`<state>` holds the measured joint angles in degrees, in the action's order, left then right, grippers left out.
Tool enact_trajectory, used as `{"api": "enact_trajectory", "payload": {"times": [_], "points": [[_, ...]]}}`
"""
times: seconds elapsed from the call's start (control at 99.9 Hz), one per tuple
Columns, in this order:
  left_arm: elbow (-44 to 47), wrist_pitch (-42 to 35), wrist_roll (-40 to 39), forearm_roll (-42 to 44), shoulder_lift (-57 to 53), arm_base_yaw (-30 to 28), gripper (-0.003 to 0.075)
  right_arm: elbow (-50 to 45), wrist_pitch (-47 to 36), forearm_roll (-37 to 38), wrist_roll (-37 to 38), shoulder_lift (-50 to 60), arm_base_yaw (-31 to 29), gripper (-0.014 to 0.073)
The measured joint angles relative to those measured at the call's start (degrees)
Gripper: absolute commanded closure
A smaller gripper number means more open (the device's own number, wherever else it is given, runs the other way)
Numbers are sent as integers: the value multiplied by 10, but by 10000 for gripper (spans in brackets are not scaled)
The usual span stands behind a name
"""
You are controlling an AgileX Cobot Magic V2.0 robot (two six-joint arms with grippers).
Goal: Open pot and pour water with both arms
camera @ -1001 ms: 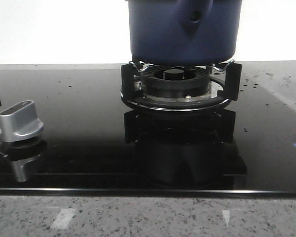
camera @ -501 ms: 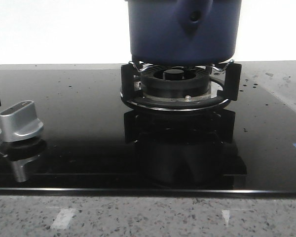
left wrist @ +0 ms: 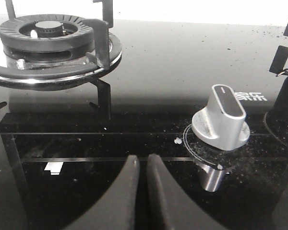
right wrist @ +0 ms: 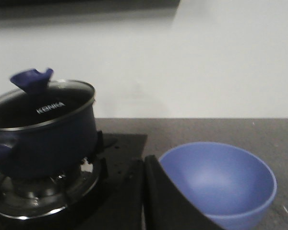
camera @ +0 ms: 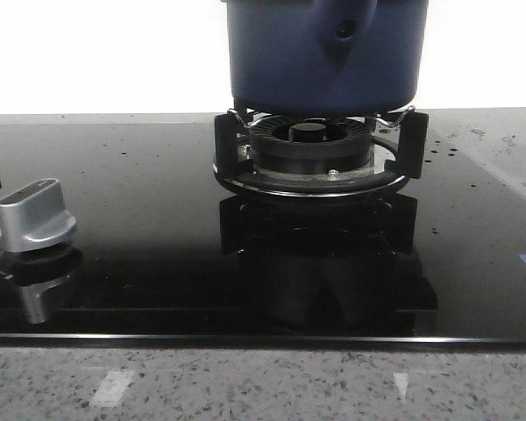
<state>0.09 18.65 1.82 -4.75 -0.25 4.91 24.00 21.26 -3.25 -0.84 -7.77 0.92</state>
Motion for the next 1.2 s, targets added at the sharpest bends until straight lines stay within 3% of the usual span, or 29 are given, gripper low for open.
{"api": "enact_trajectory", "payload": {"times": [0.2, 0.411, 0.541, 0.781, 1.202], "points": [[0, 0, 0, 0, 0, 0, 741, -151, -88, 16, 24, 48, -31, 663], [0, 0, 0, 0, 0, 0, 741, -243, -103, 33, 25, 81, -32, 663], [0, 0, 0, 0, 0, 0, 741, -247, -106, 33, 26, 82, -32, 663], [0, 0, 0, 0, 0, 0, 741, -246, -26, 33, 26, 82, -49, 664], [0, 0, 0, 0, 0, 0, 741, -246, -24, 33, 26, 82, -65, 663]]}}
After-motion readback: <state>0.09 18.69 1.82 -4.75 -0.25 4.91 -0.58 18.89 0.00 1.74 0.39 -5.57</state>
